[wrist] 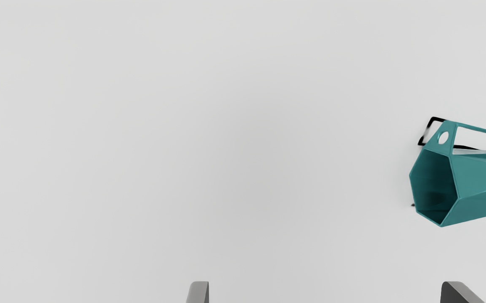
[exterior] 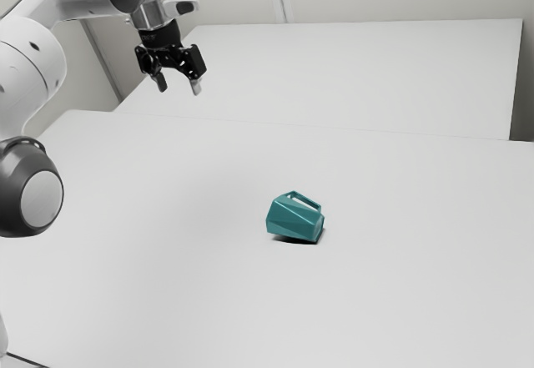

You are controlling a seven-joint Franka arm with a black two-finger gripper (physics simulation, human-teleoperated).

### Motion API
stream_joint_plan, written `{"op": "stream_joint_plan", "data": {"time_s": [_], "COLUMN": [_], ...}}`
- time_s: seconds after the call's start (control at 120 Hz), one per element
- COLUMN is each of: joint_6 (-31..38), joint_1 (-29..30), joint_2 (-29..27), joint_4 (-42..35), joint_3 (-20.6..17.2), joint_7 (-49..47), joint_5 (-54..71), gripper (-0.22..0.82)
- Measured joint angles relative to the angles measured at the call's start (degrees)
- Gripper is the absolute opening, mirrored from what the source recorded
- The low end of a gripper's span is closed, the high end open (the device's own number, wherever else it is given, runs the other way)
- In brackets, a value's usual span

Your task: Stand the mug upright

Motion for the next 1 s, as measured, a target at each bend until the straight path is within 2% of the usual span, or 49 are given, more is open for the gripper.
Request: {"op": "stream_joint_plan", "data": {"time_s": [0.133,0.2,0.392,0.508,0.717,1.0], "joint_6": [0.01,0.13,7.87,11.94,16.05,20.34], "joint_1": [0.09,-0.12,-0.25,0.07,0.41,-1.17], "joint_2": [-0.21,-2.05,-15.02,-18.63,-17.88,-10.77], "joint_4": [-0.69,-3.43,-27.72,-36.86,-45.70,-46.23], "joint_3": [-0.06,-0.81,-3.02,-3.11,-3.12,-3.12], "joint_7": [0.25,0.33,0.54,1.13,5.52,12.81], "joint_5": [-0.02,-0.35,-6.56,-14.52,-28.78,-37.15], "gripper": [0.60,0.60,0.60,0.60,0.60,0.60]}}
